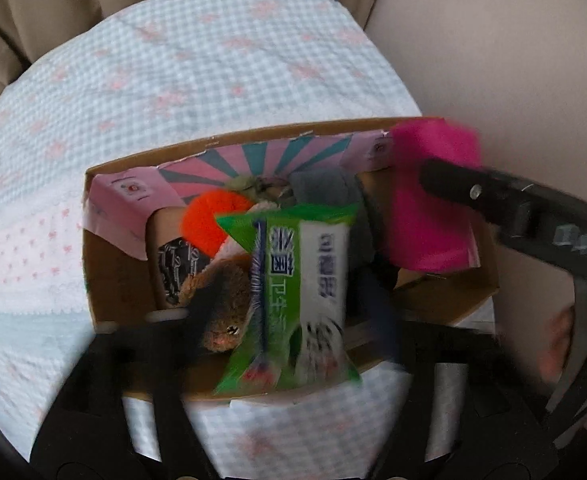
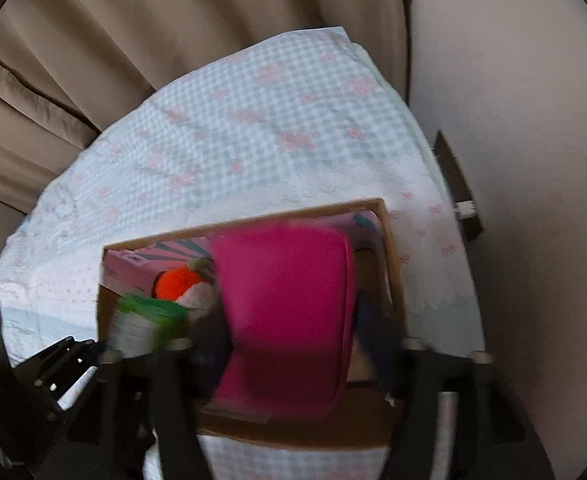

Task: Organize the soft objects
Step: 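Open both tools to drop the wipes pack and pouch into the box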

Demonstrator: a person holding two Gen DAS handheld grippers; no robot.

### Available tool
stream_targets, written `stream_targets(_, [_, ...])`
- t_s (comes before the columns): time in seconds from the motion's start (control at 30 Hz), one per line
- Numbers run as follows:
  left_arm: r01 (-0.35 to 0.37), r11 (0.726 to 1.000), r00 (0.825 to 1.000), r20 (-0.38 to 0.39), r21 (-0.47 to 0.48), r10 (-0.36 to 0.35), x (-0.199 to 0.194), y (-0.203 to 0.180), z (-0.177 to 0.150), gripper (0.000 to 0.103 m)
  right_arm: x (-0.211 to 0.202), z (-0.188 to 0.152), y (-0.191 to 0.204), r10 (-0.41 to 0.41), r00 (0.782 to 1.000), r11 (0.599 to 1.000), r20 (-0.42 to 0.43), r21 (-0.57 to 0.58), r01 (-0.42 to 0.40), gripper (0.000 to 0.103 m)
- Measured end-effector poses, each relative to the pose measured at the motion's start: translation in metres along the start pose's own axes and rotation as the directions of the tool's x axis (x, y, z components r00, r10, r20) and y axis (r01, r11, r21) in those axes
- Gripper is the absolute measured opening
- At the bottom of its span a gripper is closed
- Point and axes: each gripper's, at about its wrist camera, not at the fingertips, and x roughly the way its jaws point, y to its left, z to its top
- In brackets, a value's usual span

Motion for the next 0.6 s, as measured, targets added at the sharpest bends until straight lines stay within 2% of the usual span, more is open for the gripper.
stream_targets(0.03, [-0.009,1.0,1.0,0.007,0.005,0.009,-0.001,0.0,-0.001,0.103,-0.001,0.002,-0.001,0.012,1.0,1.0,0.008,0.0,-0.012,0.099])
stream_targets(0.07, [-0.017,1.0,1.0,0.006,0.012,0.017,0.0,0.001,-0.003,0.103,-0.002,0.003,-0.001,0.008,1.0,1.0,0.017,-0.003,-0.008,0.103])
stream_targets(0.13, [-0.018,1.0,1.0,-0.008,0.007,0.018,0.002,0.006,-0.006,0.103,-0.006,0.003,-0.002,-0.018,0.999,1.0,0.037,-0.004,0.018,0.103])
stream_targets(0.3, [-0.011,1.0,1.0,-0.005,-0.021,0.011,-0.004,0.017,-0.008,0.103,-0.009,0.001,-0.007,-0.018,0.999,0.999,0.04,0.033,0.017,0.103])
stream_targets(0.6, [0.001,1.0,0.998,0.059,-0.025,0.0,-0.043,0.019,-0.005,0.103,-0.029,-0.004,0.011,-0.01,0.998,1.0,0.061,0.025,0.009,0.103])
